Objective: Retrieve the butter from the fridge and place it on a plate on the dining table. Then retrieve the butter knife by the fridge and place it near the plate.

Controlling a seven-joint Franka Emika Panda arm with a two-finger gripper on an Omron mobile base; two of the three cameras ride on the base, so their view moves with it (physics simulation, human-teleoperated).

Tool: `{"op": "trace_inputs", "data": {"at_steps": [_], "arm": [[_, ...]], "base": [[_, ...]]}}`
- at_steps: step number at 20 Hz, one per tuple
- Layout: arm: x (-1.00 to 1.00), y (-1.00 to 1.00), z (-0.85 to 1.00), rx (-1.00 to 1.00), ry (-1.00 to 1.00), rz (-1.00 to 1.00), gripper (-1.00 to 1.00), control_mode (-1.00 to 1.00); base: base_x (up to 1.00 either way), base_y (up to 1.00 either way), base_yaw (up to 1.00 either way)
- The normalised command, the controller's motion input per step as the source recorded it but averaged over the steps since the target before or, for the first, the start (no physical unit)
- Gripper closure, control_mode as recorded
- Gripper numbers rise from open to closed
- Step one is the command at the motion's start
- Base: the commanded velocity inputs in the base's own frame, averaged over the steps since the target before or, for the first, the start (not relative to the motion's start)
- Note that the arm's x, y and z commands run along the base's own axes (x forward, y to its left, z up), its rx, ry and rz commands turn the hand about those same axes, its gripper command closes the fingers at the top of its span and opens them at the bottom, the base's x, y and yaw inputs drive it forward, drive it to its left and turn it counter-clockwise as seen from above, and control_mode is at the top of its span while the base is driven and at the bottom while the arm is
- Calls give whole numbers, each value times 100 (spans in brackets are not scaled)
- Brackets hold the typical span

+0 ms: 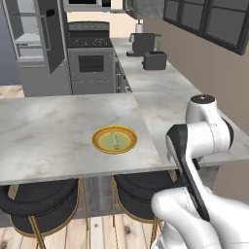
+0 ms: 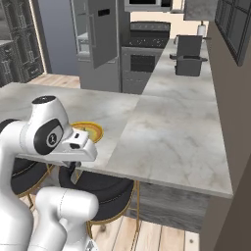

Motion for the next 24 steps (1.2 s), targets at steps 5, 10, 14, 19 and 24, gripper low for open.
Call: {"op": "trace_inputs", "data": {"at_steps": [5, 10, 14, 19, 24], "arm": [[44, -26, -1, 1, -1, 5, 100, -100], [97, -71, 0, 10, 0, 18, 100, -100], [100, -29, -9, 8, -3, 2, 100, -100], [100, 2, -17, 11, 5, -1, 100, -100], [100, 1, 0, 6, 10, -8, 100, -100]], "base": [[11, -3, 2], [0, 0, 0], [0, 0, 0], [0, 0, 0], [0, 0, 0]]}}
